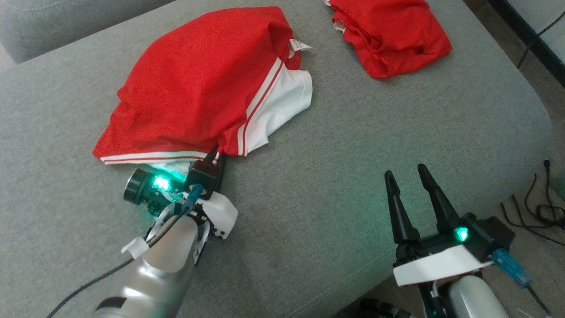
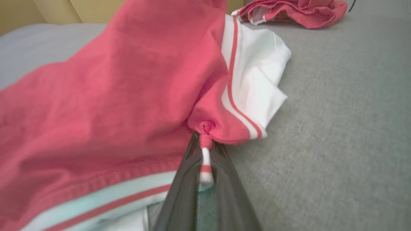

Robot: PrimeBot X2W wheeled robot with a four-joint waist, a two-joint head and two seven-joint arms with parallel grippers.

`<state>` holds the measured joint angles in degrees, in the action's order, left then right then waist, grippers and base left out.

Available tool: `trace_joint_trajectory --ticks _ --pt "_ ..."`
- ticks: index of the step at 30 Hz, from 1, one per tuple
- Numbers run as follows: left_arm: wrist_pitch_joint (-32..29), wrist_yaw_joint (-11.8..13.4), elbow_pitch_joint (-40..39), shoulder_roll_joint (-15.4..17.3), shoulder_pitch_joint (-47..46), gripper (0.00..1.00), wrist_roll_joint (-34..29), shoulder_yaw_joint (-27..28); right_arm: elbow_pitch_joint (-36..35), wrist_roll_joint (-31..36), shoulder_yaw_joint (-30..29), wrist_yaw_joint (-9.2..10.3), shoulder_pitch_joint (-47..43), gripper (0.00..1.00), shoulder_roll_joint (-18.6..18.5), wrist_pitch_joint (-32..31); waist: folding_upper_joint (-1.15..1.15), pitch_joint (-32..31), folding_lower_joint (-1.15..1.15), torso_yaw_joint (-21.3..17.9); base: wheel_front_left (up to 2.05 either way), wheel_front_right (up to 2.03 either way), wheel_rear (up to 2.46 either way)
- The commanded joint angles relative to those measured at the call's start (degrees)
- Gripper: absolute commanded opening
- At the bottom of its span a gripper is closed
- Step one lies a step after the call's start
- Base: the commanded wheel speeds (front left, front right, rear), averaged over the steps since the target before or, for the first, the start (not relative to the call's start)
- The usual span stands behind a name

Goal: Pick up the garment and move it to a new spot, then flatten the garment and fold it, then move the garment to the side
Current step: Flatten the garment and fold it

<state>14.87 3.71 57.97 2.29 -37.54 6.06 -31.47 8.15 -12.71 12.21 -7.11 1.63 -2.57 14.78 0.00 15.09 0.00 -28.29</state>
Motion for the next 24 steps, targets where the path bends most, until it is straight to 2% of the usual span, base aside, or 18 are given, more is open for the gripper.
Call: trace_joint_trajectory --ticks 1,8,13,18,24 --pt "0.10 0.34 -2.33 0.82 -0.59 0.00 0.07 1.66 -1.91 -0.50 0.81 -0.37 0.89 1.00 -0.31 0.22 0.00 -0.28 0.00 0.12 0.00 0.00 0.00" --pt "0.12 -2.73 -15.14 0.85 -2.82 0.00 -1.38 -0.09 -1.86 -0.72 0.40 -0.37 0.15 1.00 -0.31 0.22 0.00 -2.22 0.00 2.74 0.00 0.00 0.00" --pt "0.12 -7.07 -22.35 0.73 -11.86 0.00 -1.07 -0.45 -1.46 -1.06 2.34 -0.37 0.50 1.00 -0.31 0.22 0.00 -5.01 0.00 3.94 0.00 0.00 0.00" --pt "0.12 -9.50 -24.85 1.39 -23.16 0.00 0.59 2.80 -1.32 -2.25 3.72 -0.37 -0.60 1.00 -0.31 0.22 0.00 -8.93 0.00 3.68 0.00 0.00 0.00" --pt "0.12 -10.86 -24.87 1.87 -32.51 0.00 7.79 10.18 -1.09 -2.54 4.68 -0.37 -2.70 1.00 -0.31 0.22 0.00 -12.72 0.00 5.52 0.00 0.00 0.00"
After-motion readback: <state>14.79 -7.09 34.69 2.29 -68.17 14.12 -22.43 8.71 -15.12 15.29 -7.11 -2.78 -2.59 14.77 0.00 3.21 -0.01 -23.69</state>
